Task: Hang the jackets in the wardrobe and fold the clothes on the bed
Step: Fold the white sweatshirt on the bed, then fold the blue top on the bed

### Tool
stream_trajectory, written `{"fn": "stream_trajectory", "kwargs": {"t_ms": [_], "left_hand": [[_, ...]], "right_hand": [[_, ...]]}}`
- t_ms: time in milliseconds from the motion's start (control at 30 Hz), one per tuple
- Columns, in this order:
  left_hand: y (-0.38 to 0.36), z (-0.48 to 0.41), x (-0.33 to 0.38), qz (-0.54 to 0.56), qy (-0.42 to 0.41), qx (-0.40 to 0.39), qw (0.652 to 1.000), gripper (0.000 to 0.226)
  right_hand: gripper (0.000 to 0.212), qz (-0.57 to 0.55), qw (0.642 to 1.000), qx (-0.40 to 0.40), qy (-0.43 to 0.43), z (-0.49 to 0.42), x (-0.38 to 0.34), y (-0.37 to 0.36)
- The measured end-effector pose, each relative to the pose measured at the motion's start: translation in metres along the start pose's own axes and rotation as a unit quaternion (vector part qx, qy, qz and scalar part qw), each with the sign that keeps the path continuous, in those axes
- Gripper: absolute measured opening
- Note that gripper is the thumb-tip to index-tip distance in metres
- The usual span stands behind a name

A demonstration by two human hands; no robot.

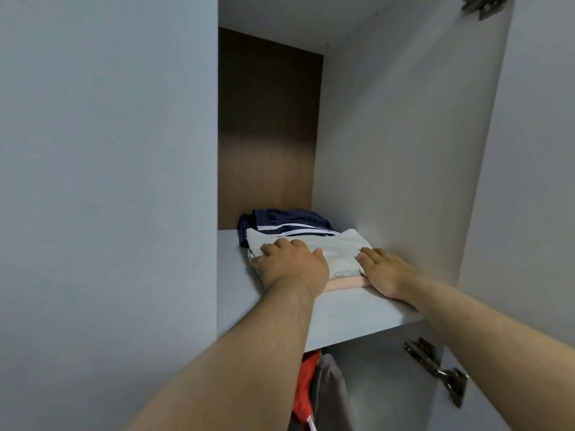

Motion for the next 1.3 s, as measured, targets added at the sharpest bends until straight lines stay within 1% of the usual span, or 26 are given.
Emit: {"fn": "stream_trajectory", "kwargs": {"t_ms": [67,133,200,233,300,333,367,400,467,533,567,633,733,800,900,1000,1067,1200,1300], "left_hand": [[0.0,0.007,-0.003,-0.006,-0.014,0.004,1.0,0.063],[0.0,0.018,-0.007,0.014,-0.021,0.0,1.0,0.063],[-0.002,0.032,-0.011,0.047,-0.032,-0.022,0.998,0.068],[-0.004,0.041,-0.013,0.061,-0.042,-0.043,0.996,0.075],[-0.003,0.062,-0.014,0.087,-0.057,-0.09,0.991,0.086],[-0.002,0.069,-0.019,0.098,-0.063,-0.104,0.988,0.087],[0.001,0.079,-0.021,0.107,-0.071,-0.107,0.986,0.085],[0.006,0.091,-0.021,0.111,-0.081,-0.091,0.986,0.081],[0.015,0.126,-0.017,0.133,-0.101,-0.009,0.986,0.069],[0.012,0.174,-0.006,0.214,-0.122,0.071,0.967,0.061],[0.005,0.2,0.001,0.256,-0.132,0.082,0.954,0.058],[-0.019,0.249,0.019,0.302,-0.161,0.045,0.939,0.054],[-0.057,0.308,0.051,0.276,-0.241,-0.046,0.929,0.05],[-0.07,0.338,0.072,0.252,-0.307,-0.065,0.915,0.046],[-0.08,0.369,0.104,0.248,-0.364,-0.1,0.892,0.039],[-0.084,0.397,0.141,0.254,-0.405,-0.127,0.869,0.032],[-0.079,0.42,0.172,0.261,-0.451,-0.141,0.842,0.03],[-0.055,0.461,0.228,0.294,-0.545,-0.151,0.77,0.028],[-0.048,0.491,0.258,0.299,-0.604,-0.168,0.719,0.03]], "right_hand": [[0.047,0.005,1.0,-0.03,-0.006,0.013,0.004,-0.003],[0.063,-0.023,0.998,-0.057,-0.015,0.029,0.007,-0.003],[0.072,-0.06,0.996,-0.064,-0.014,0.051,0.007,0.001],[0.072,-0.076,0.995,-0.058,-0.006,0.064,0.006,0.004],[0.061,-0.122,0.992,-0.02,0.011,0.097,0.008,0.011],[0.055,-0.141,0.99,0.004,0.024,0.109,0.005,0.011],[0.055,-0.151,0.988,0.023,0.034,0.127,0.007,0.013],[0.058,-0.15,0.987,0.033,0.048,0.147,0.01,0.014],[0.067,-0.116,0.989,0.036,0.08,0.188,0.018,0.008],[0.072,-0.088,0.992,0.035,0.087,0.231,0.034,-0.006],[0.073,-0.085,0.993,0.031,0.073,0.254,0.044,-0.014],[0.071,-0.077,0.996,0.012,0.033,0.299,0.066,-0.035],[0.057,-0.069,0.996,-0.037,-0.049,0.364,0.102,-0.062],[0.05,-0.081,0.99,-0.055,-0.104,0.405,0.127,-0.071],[0.049,-0.104,0.979,-0.05,-0.17,0.468,0.161,-0.072],[0.045,-0.115,0.965,-0.024,-0.234,0.528,0.187,-0.059],[0.042,-0.111,0.954,0.012,-0.278,0.561,0.202,-0.044],[0.046,-0.108,0.923,0.081,-0.361,0.614,0.22,-0.024],[0.046,-0.111,0.896,0.107,-0.417,0.646,0.225,-0.021]]}}
Point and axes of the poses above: each hand's wrist, its own z-axis away from the middle knuckle, its own y-axis out of the back of the hand, x = y × z, the point moved 7 cm from there along -z, towards the middle knuckle, and after that the axes turned 11 degrees about -z, right-handed, at the moved point
